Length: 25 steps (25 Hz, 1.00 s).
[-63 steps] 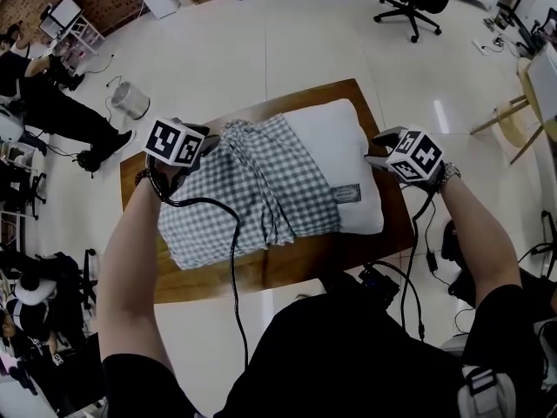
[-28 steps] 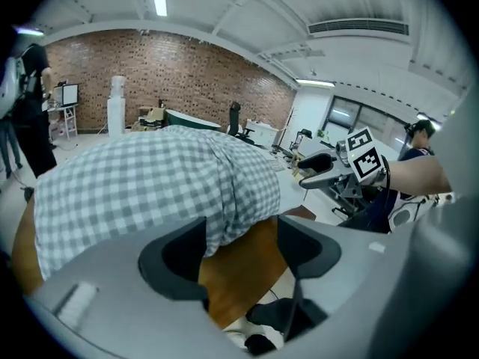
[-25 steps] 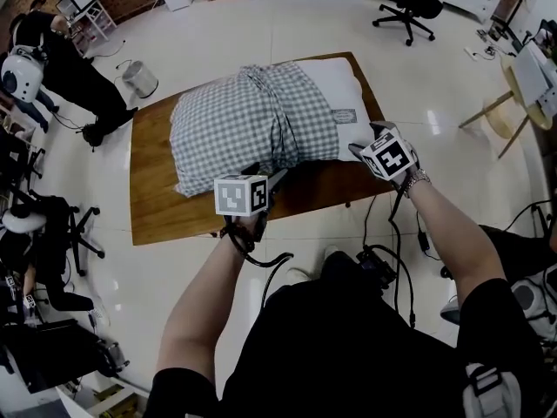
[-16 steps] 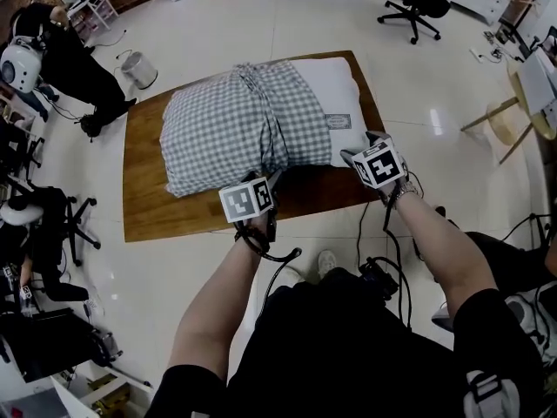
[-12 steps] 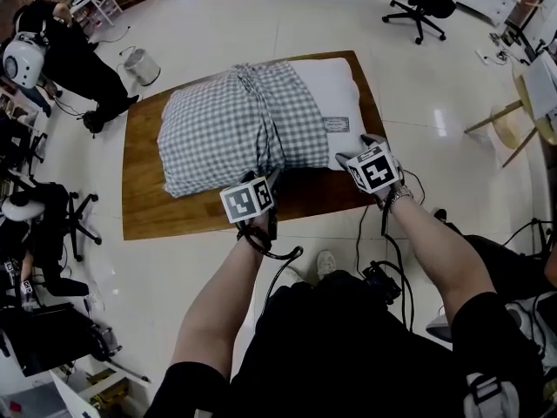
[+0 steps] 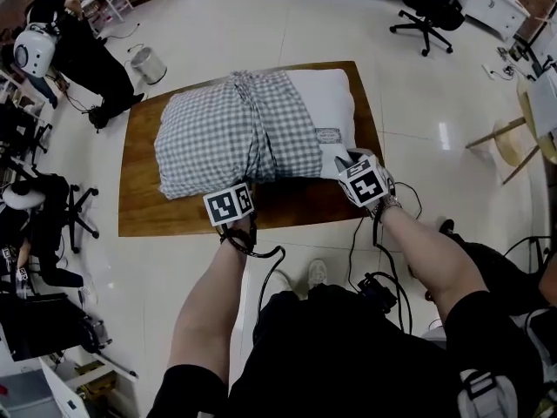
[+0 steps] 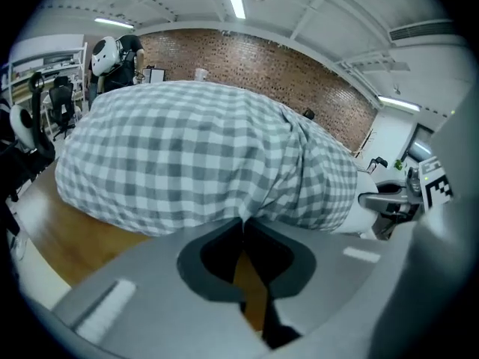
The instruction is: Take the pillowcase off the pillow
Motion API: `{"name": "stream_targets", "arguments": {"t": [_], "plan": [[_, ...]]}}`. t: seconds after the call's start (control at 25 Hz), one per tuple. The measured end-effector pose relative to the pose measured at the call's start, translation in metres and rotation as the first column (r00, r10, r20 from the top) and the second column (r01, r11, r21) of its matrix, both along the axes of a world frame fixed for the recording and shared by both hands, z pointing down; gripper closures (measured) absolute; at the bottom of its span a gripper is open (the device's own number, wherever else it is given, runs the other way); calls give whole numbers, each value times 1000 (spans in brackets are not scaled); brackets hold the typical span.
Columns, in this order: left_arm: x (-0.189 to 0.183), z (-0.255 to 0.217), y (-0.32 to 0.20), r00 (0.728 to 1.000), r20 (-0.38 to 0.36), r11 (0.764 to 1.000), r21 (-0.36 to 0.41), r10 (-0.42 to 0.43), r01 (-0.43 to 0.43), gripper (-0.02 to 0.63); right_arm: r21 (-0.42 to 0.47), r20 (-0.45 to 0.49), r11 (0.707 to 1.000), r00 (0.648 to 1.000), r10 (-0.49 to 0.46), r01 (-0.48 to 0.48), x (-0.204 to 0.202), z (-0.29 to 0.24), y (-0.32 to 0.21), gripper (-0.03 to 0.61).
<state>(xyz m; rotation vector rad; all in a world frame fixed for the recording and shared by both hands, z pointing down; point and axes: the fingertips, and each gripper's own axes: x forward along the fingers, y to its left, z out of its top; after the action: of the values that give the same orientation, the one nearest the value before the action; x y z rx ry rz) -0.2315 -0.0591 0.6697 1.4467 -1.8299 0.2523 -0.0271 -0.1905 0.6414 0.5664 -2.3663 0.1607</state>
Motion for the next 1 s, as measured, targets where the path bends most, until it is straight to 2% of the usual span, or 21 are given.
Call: {"name": "stream_targets", "arguments": {"t": [0.12,0.56,1.0], "plan": [[-4,1,12,999,-1,999,13,-32,32,606,21,13,1000,1000,-2,2,9,-2,-5,528],[-44,-7,69,989,68,991,33,-129,127,607,76,45,997,999,20,-23,40,-6,8,540],[-87,-18,114,954,31,954,30,-300,299,609,103,46,994,999,20,-24,64,-18,10,545]]}}
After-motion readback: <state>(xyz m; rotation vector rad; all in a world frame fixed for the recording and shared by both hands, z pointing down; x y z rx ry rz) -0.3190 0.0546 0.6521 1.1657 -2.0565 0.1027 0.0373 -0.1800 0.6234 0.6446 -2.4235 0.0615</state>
